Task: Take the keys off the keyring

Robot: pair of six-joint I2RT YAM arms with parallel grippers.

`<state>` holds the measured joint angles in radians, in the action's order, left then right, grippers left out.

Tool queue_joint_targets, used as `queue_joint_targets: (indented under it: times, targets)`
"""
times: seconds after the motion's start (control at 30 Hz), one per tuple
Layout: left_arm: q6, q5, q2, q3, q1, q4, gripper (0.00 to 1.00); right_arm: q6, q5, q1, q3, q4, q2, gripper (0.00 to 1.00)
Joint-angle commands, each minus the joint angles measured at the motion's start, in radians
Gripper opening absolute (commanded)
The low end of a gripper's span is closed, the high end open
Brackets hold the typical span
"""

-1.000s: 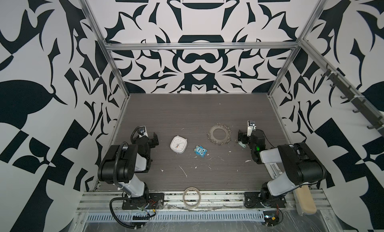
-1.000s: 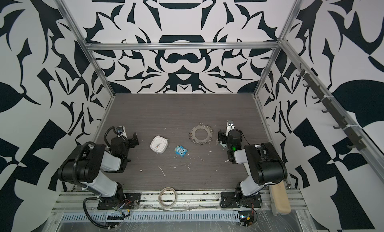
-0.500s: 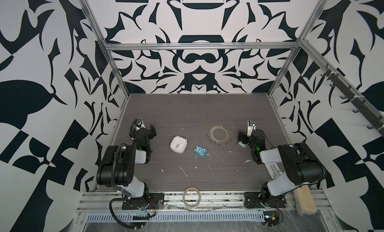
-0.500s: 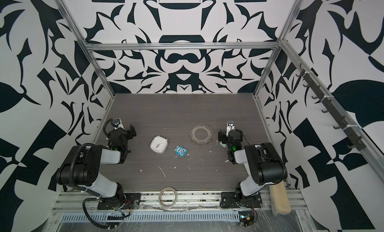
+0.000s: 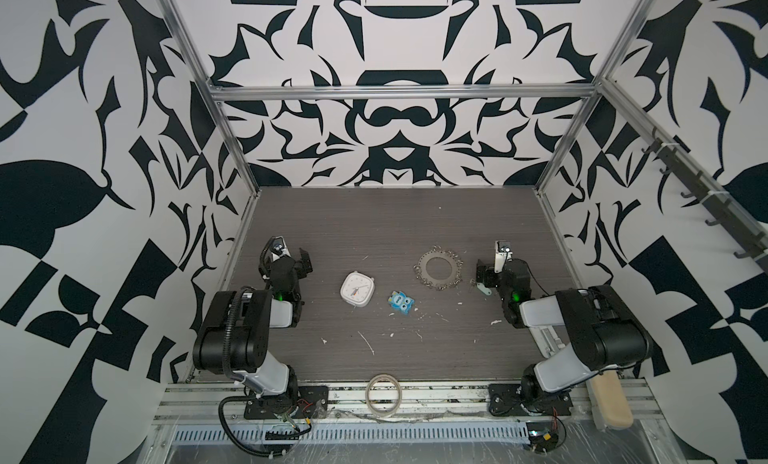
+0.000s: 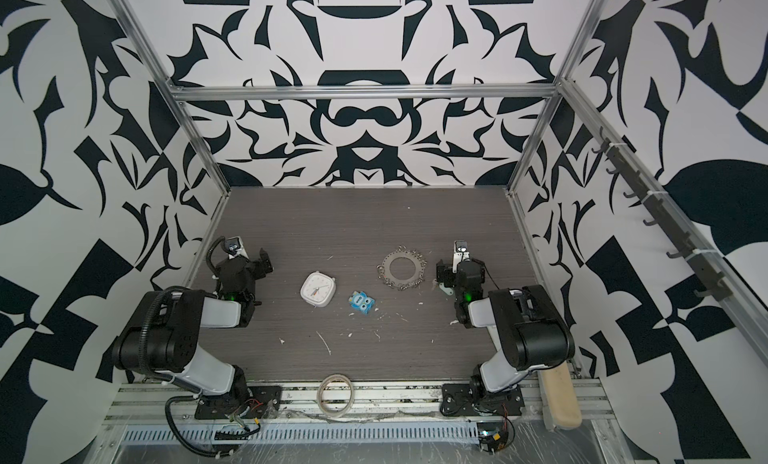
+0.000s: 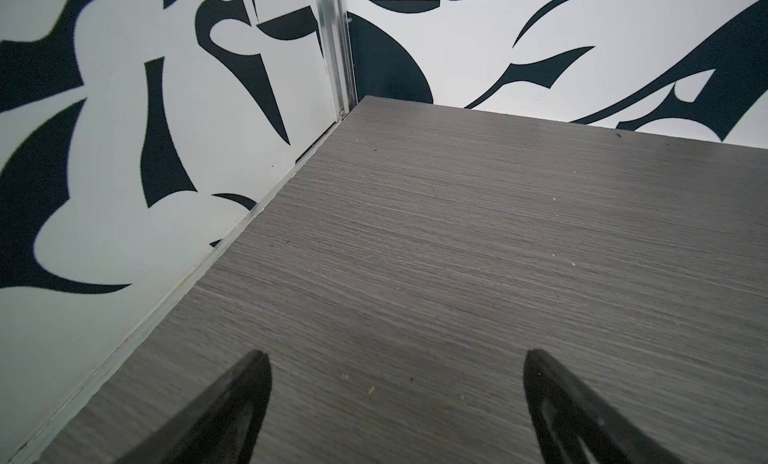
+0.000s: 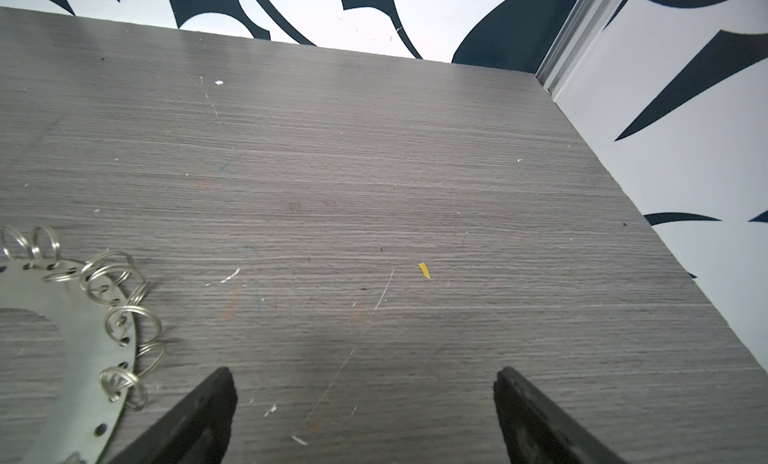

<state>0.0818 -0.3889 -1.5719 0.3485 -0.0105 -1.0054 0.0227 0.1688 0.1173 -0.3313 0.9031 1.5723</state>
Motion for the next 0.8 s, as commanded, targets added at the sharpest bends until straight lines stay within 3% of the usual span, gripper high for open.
queue_joint_targets:
  times: [0.0,0.77]
  targets:
    - [0.018,-0.011,-0.002,-0.003,0.002,-0.006,0.99,0.002,0.004,-0.005,-0.017,0.031,-0.015,1.00]
    - [0.018,-0.013,-0.003,-0.003,0.002,-0.004,0.99,-0.005,-0.011,-0.018,-0.023,0.016,-0.018,1.00]
